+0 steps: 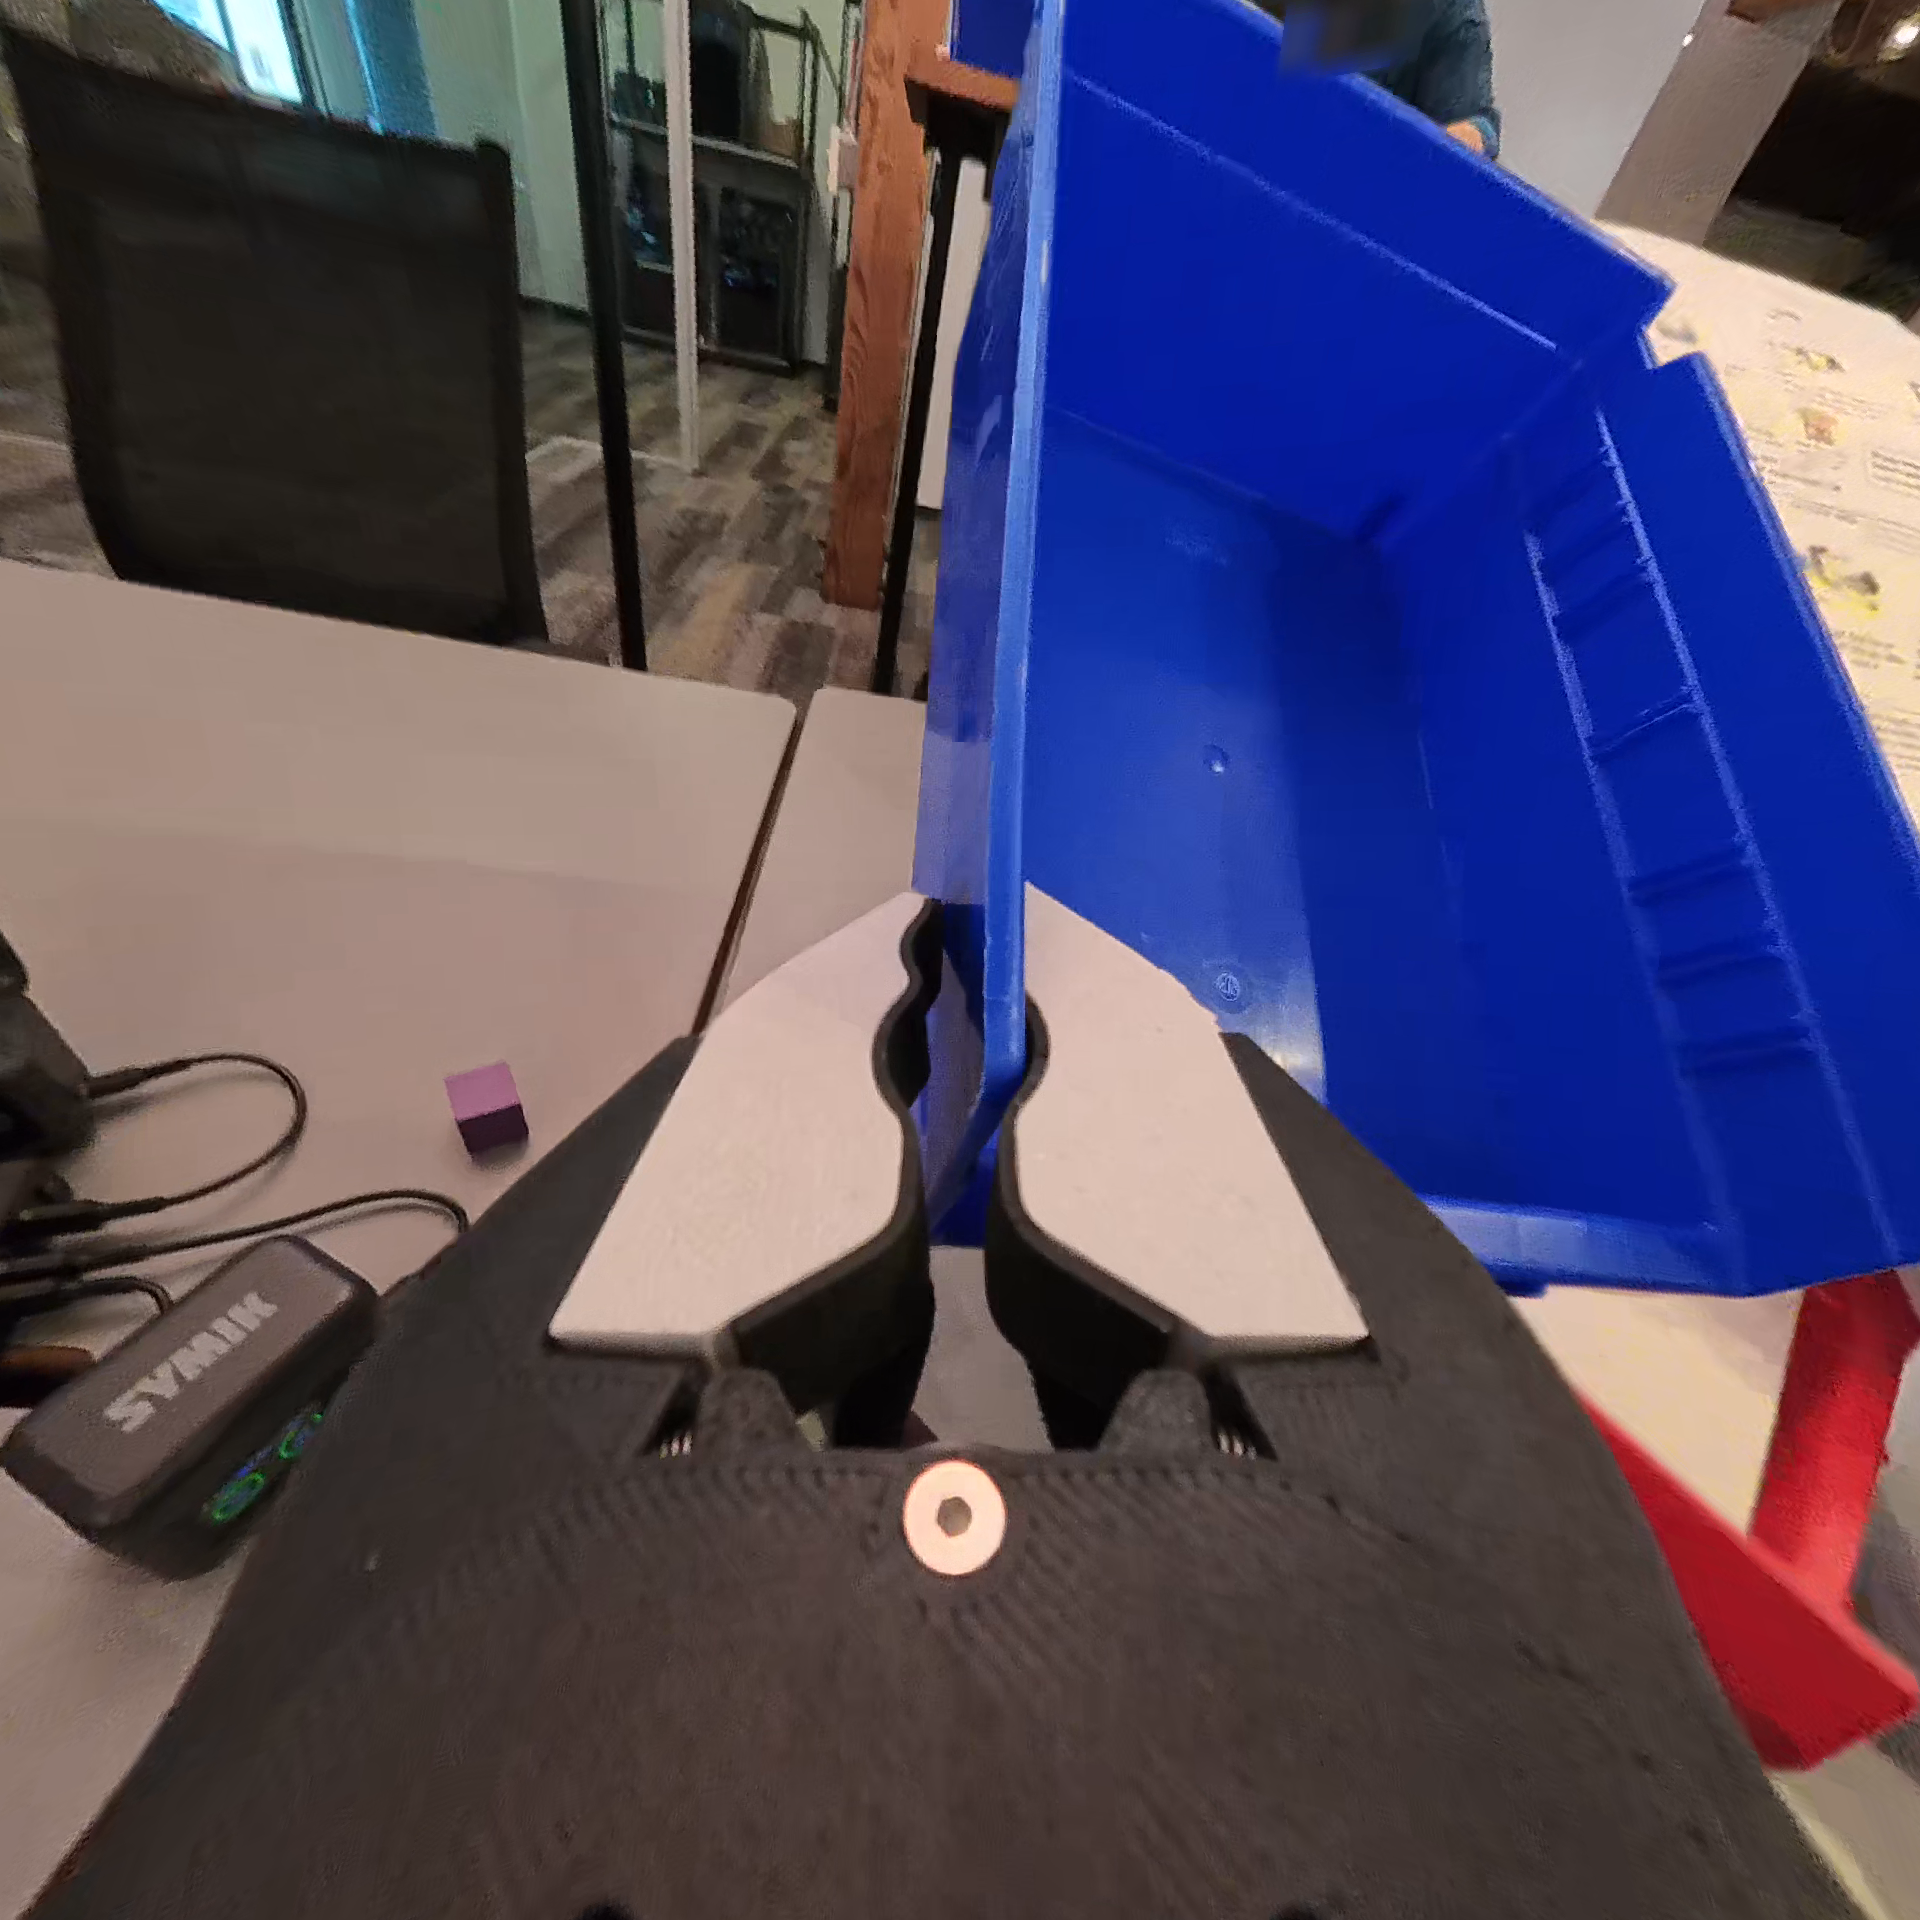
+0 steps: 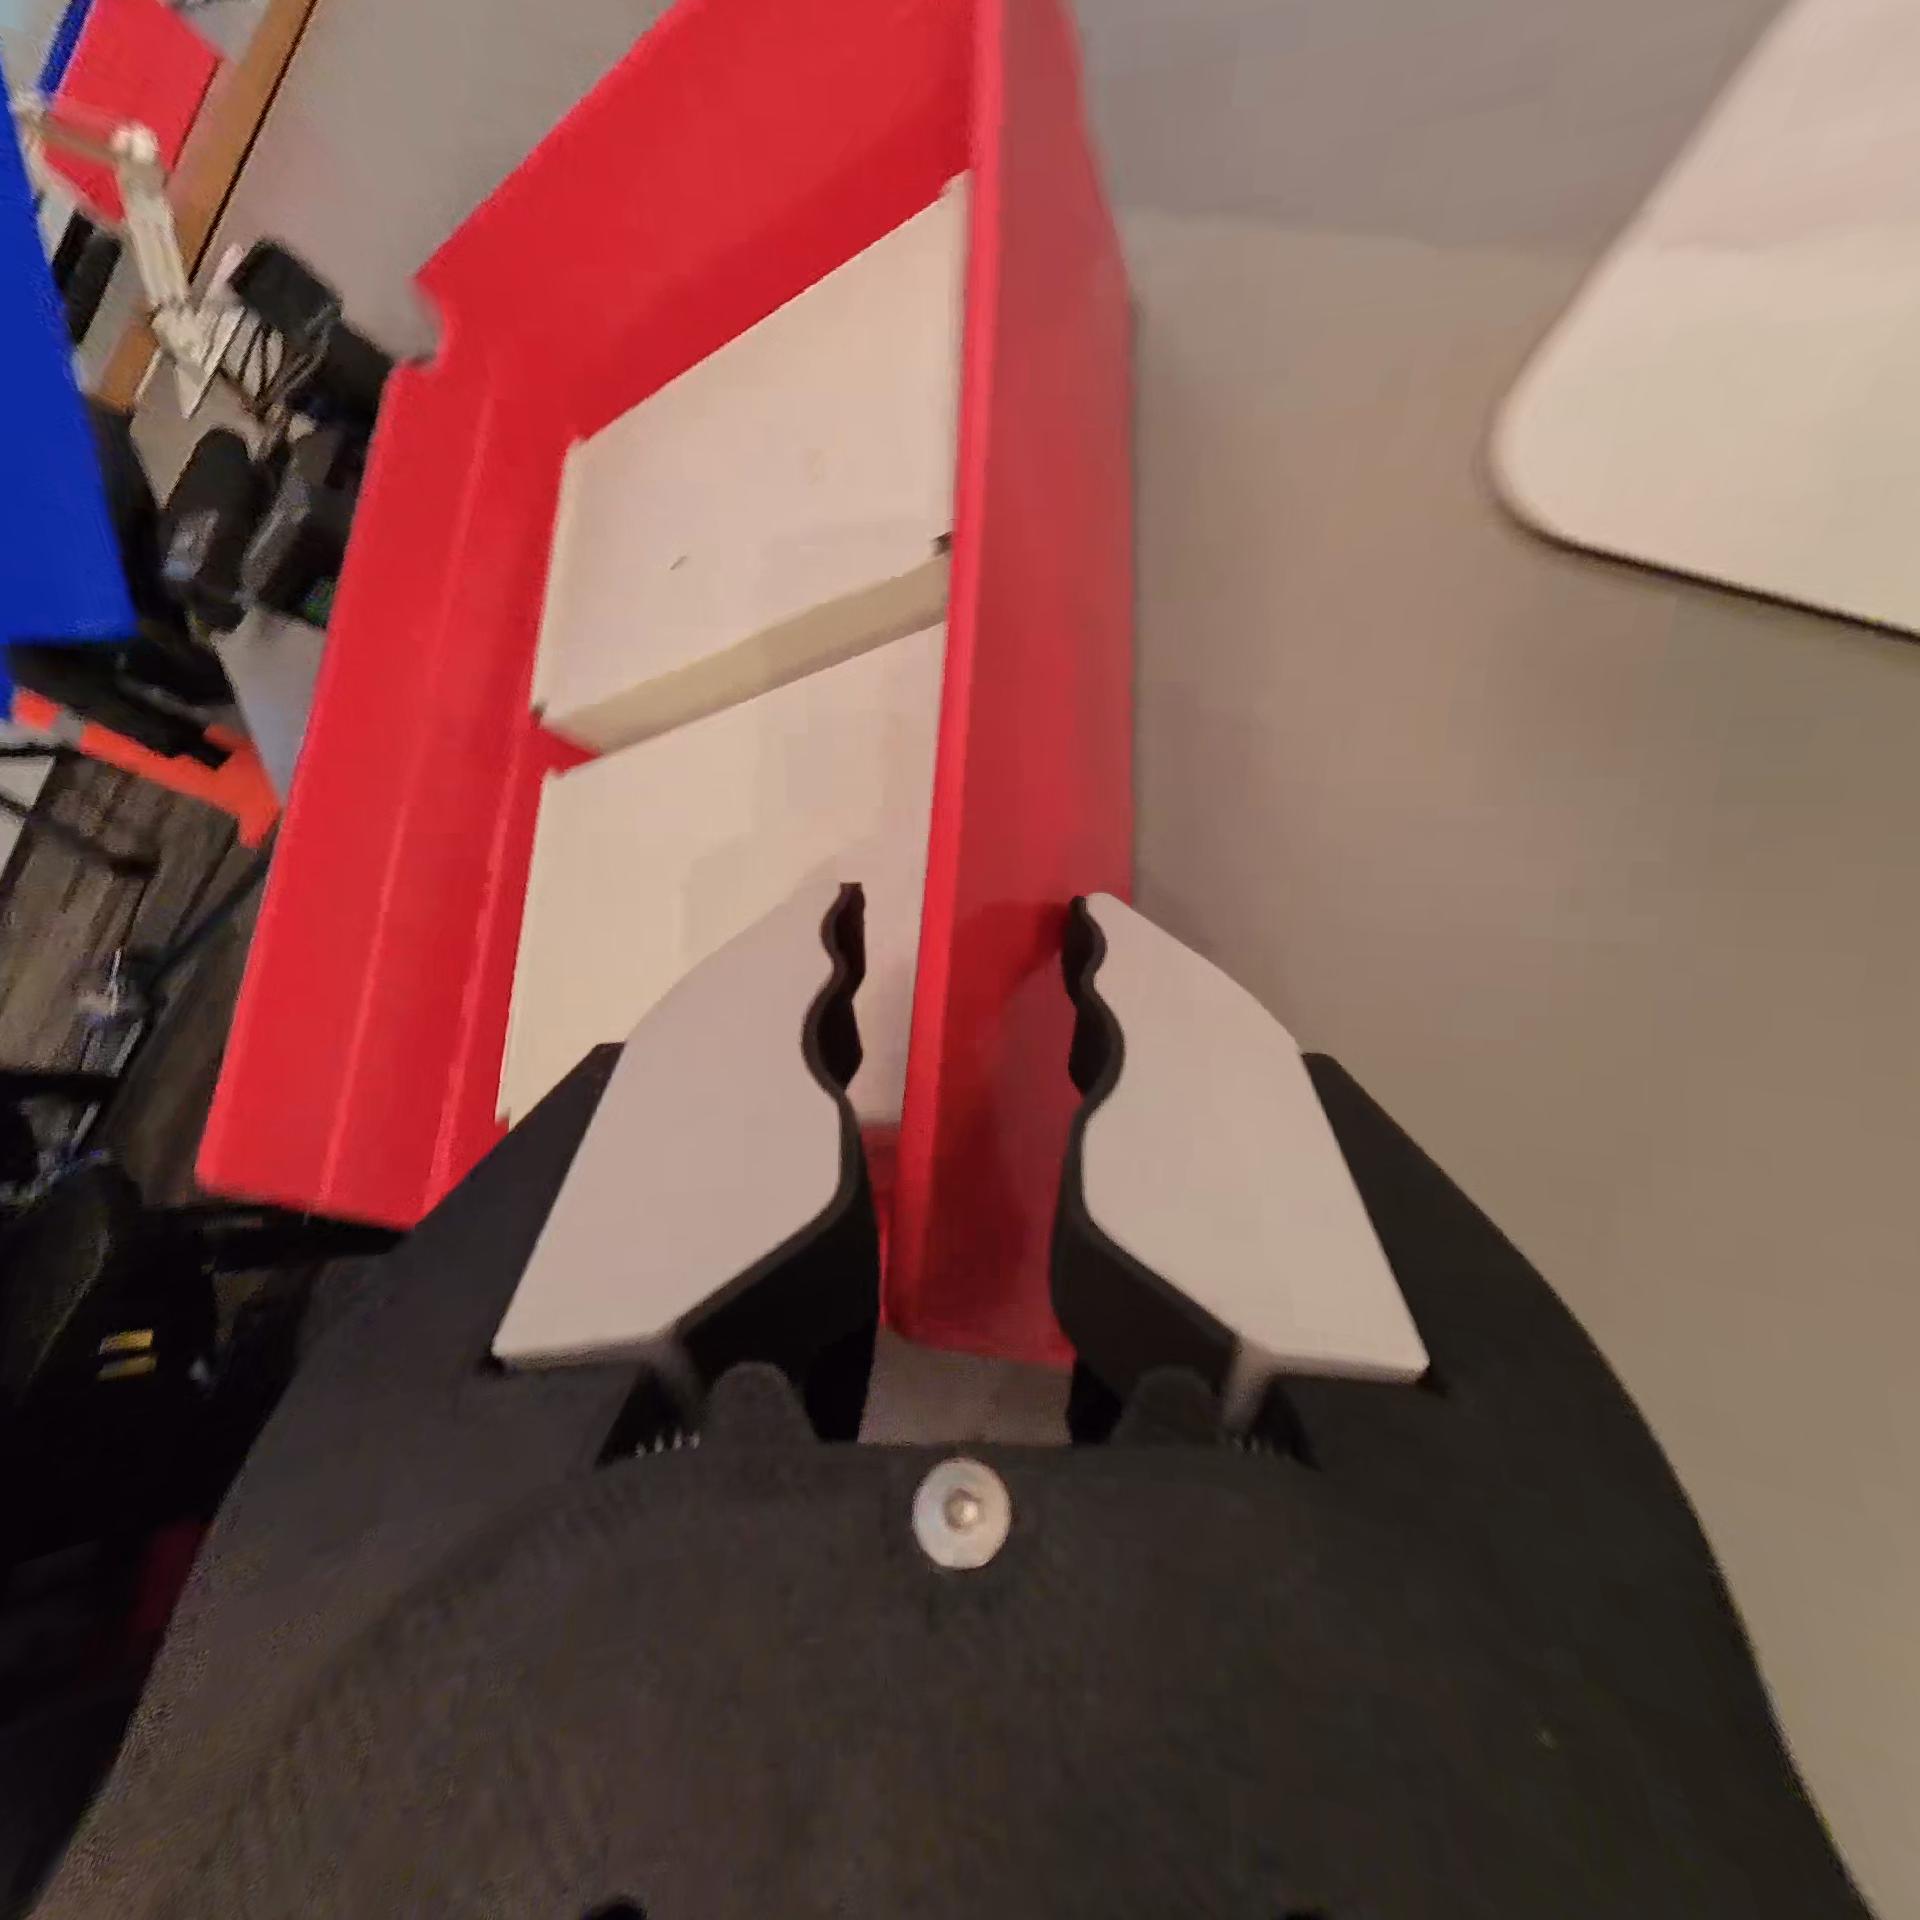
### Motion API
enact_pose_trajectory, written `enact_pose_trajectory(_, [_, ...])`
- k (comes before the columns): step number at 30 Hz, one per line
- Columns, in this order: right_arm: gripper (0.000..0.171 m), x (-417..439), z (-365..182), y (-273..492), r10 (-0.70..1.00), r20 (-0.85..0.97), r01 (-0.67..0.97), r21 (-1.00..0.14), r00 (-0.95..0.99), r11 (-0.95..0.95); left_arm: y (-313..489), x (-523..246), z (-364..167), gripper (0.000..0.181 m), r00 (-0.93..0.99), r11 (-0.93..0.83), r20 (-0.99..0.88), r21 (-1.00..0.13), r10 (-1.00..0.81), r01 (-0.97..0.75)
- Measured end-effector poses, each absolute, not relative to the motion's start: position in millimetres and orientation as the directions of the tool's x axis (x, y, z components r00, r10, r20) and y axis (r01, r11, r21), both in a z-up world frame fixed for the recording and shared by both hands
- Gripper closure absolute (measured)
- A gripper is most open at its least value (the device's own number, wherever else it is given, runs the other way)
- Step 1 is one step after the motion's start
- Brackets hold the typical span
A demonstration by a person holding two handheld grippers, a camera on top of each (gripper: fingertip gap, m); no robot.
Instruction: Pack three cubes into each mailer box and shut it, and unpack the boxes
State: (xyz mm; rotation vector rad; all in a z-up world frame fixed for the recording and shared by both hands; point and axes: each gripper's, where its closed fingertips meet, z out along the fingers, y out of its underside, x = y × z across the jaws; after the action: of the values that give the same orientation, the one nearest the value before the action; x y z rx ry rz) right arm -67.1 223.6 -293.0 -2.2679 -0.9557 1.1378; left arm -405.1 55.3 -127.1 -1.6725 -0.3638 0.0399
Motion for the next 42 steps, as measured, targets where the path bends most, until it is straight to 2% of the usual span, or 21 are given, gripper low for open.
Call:
enact_pose_trajectory(3, [0.105, -91.0, -283.2, 183.1, 0.697, -0.658, 0.422, -0.566, 0.285, -0.708, 57.2, -395.3, -109.8, 0.174, 0.955, -0.064, 0.165, -0.980, 0.246, 0.186])
enact_pose_trajectory(5, [0.096, -96.1, -275.1, 159.3, 0.667, -0.719, 0.455, -0.537, 0.194, -0.711, 59.4, -384.3, -98.8, 0.174, 0.964, -0.054, 0.151, -0.985, 0.219, 0.167])
enact_pose_trajectory(8, [0.090, -80.7, -255.2, 155.9, 0.689, -0.707, 0.413, -0.587, 0.159, -0.697, 66.1, -359.3, -83.1, 0.174, 0.977, -0.046, 0.139, -0.988, 0.164, 0.148])
enact_pose_trajectory(12, [0.092, -27.6, -203.4, 163.1, 0.768, -0.634, 0.276, -0.725, 0.090, -0.631, 90.0, -301.0, -69.1, 0.174, 0.991, -0.054, 0.126, -0.990, 0.045, 0.129])
enact_pose_trajectory(17, [0.093, 73.3, -138.9, 170.0, 0.866, -0.494, 0.071, -0.864, 0.080, -0.499, 140.0, -182.7, -79.5, 0.174, 0.976, -0.117, 0.148, -0.985, -0.161, 0.130])
enact_pose_trajectory(20, [0.091, 138.2, -117.8, 172.2, 0.884, -0.439, -0.015, -0.897, 0.161, -0.442, 164.3, -109.5, -91.6, 0.174, 0.942, -0.185, 0.134, -0.980, -0.308, 0.079])
enact_pose_trajectory(24, [0.098, 216.4, -106.3, 164.3, 0.860, -0.433, -0.109, -0.901, 0.271, -0.419, 187.3, -25.6, -113.4, 0.174, 0.888, -0.286, 0.168, -0.957, -0.428, 0.043])
enact_pose_trajectory(32, [0.093, 294.2, -157.6, 150.0, 0.707, -0.478, -0.168, -0.870, 0.521, -0.464, 227.7, 85.0, -197.3, 0.174, 0.844, -0.435, 0.233, -0.900, -0.483, 0.000])
enact_pose_trajectory(38, [0.084, 292.3, -217.7, 149.7, 0.600, -0.443, -0.061, -0.834, 0.666, -0.548, 247.5, 126.4, -261.2, 0.174, 0.829, -0.566, 0.346, -0.823, -0.440, 0.043])
enact_pose_trajectory(41, [0.094, 288.2, -241.9, 156.4, 0.561, -0.465, -0.040, -0.793, 0.685, -0.608, 251.4, 141.9, -273.6, 0.174, 0.829, -0.581, 0.344, -0.814, -0.441, 0.029])
enact_pose_trajectory(42, [0.093, 292.2, -249.2, 161.9, 0.547, -0.445, -0.027, -0.792, 0.709, -0.610, 252.7, 145.0, -276.6, 0.174, 0.832, -0.585, 0.343, -0.810, -0.437, 0.027])
